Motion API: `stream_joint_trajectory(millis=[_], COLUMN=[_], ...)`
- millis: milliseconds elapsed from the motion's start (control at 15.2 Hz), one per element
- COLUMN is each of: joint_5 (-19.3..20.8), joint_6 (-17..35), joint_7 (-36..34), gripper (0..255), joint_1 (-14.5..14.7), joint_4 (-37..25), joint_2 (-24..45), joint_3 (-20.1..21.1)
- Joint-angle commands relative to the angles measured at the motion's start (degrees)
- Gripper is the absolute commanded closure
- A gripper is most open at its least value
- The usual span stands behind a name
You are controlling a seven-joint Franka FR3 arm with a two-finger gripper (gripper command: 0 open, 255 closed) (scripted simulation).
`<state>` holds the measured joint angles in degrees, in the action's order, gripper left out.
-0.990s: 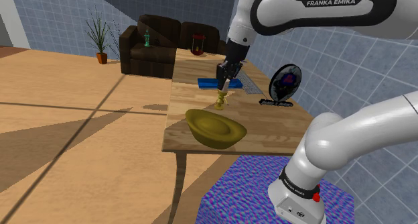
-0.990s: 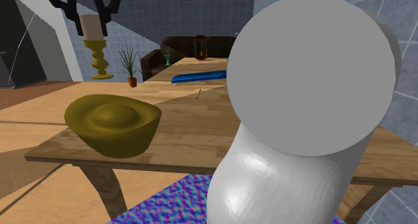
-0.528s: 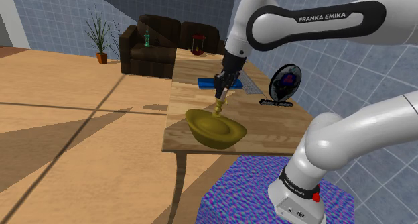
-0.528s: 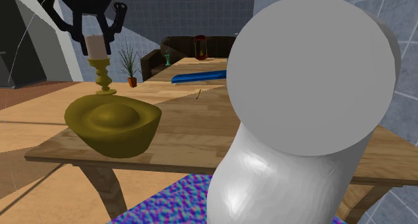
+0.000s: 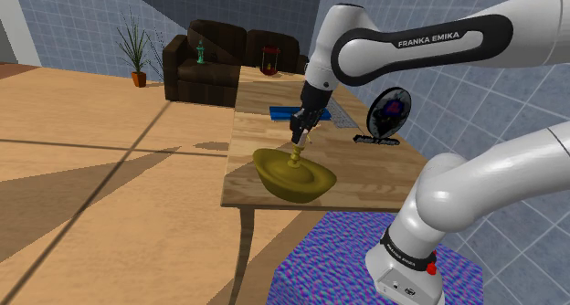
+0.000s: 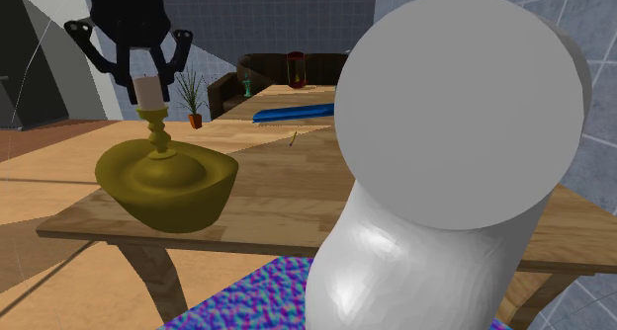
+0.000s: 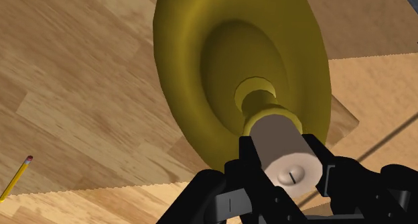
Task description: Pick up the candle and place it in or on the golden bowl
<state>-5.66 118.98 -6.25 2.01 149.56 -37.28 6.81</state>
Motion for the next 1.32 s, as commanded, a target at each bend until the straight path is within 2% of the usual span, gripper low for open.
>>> stream_joint_trajectory(millis=[0,264,330,660,924,1254], joint_5=[-0.02,-0.02,-0.02,-0.02,0.43,0.43], joint_6=[0.12,0.11,0.11,0.11,-7.94,-7.94], joint_7=[-0.02,-0.02,-0.02,-0.02,-0.09,-0.09], gripper=[255,255,0,0,0,0], joint_1=[0.02,0.01,0.01,0.02,-0.14,-0.14], joint_4=[0.09,0.09,0.09,0.09,-5.66,-5.66], joint_2=[0.0,0.01,0.01,0.01,-2.3,-2.3], joint_3=[0.03,0.03,0.03,0.03,-0.58,-0.59])
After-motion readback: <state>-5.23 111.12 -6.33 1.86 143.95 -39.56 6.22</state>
